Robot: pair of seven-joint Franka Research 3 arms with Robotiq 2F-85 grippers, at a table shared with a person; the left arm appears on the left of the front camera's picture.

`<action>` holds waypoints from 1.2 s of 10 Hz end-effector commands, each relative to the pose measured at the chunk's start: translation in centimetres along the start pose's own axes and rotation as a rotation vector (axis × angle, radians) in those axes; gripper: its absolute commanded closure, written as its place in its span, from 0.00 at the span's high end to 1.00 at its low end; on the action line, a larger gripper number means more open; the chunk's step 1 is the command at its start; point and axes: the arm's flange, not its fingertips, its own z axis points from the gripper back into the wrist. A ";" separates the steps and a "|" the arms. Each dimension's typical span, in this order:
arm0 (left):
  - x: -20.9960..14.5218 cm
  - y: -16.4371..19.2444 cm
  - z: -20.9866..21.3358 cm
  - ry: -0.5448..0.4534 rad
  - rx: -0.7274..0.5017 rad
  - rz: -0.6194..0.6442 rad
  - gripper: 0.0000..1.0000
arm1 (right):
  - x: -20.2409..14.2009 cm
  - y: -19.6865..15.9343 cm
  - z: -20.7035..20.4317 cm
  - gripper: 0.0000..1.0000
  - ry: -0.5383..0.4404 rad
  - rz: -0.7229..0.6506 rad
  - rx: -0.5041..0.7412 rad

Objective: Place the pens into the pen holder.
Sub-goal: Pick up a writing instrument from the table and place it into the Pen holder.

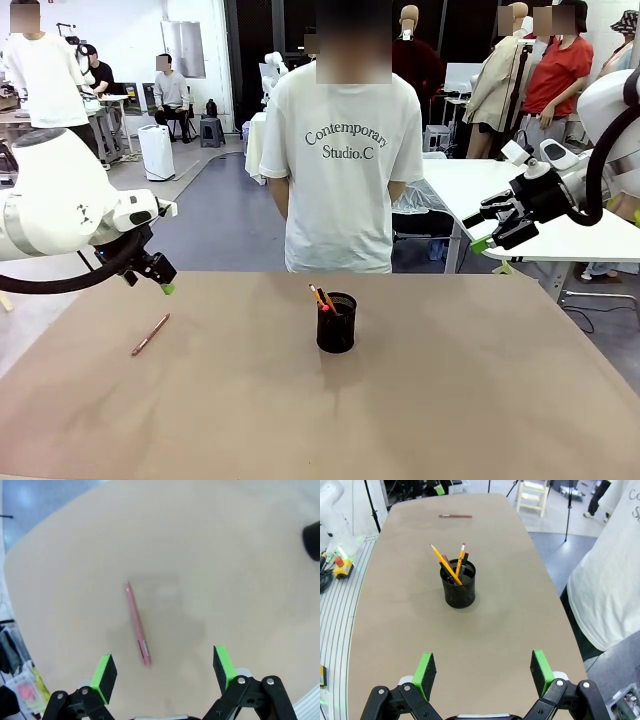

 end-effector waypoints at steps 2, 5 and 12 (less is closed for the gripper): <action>0.7 2.0 -1.0 0.030 0.018 0.071 1.00 | 0.3 0.0 0.0 1.00 0.015 -0.011 -0.003; 0.6 3.8 -2.5 0.038 0.042 0.098 1.00 | 0.3 0.0 0.0 1.00 0.015 -0.011 -0.003; 1.9 6.0 -7.8 0.207 0.013 -0.008 1.00 | 0.3 0.0 0.0 1.00 0.015 -0.011 -0.003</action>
